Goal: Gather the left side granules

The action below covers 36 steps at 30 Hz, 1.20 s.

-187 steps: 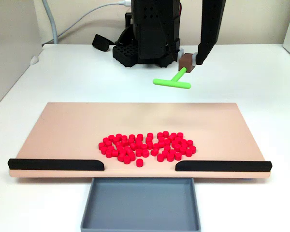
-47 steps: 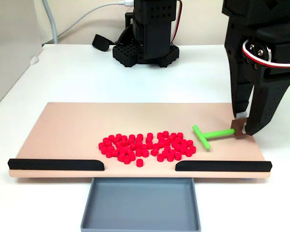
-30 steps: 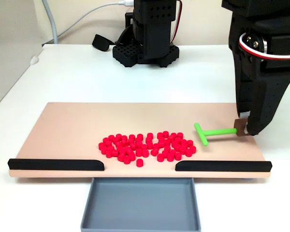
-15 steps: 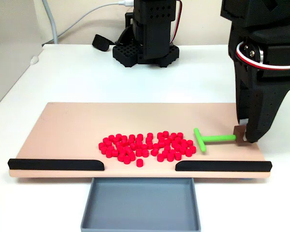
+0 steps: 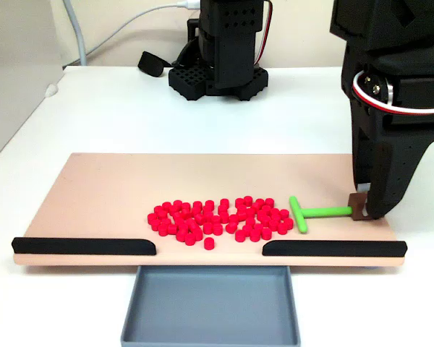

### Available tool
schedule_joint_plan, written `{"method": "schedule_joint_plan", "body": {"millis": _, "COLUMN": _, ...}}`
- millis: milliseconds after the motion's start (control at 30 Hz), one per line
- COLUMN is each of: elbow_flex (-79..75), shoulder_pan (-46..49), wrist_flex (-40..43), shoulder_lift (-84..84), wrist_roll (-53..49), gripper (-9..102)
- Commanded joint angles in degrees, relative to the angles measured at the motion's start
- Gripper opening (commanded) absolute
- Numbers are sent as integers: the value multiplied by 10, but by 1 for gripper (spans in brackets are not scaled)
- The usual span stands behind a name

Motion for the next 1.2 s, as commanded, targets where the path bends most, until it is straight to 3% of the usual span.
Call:
{"method": "schedule_joint_plan", "body": {"millis": 0, "elbow_flex": -26, "shoulder_pan": 2, "wrist_flex": -3, "shoulder_lift": 3, "wrist_roll": 2, "gripper": 0}}
{"method": "schedule_joint_plan", "body": {"millis": 1167, "elbow_flex": -28, "shoulder_pan": 16, "wrist_flex": -3, "shoulder_lift": -10, "wrist_roll": 2, "gripper": 0}}
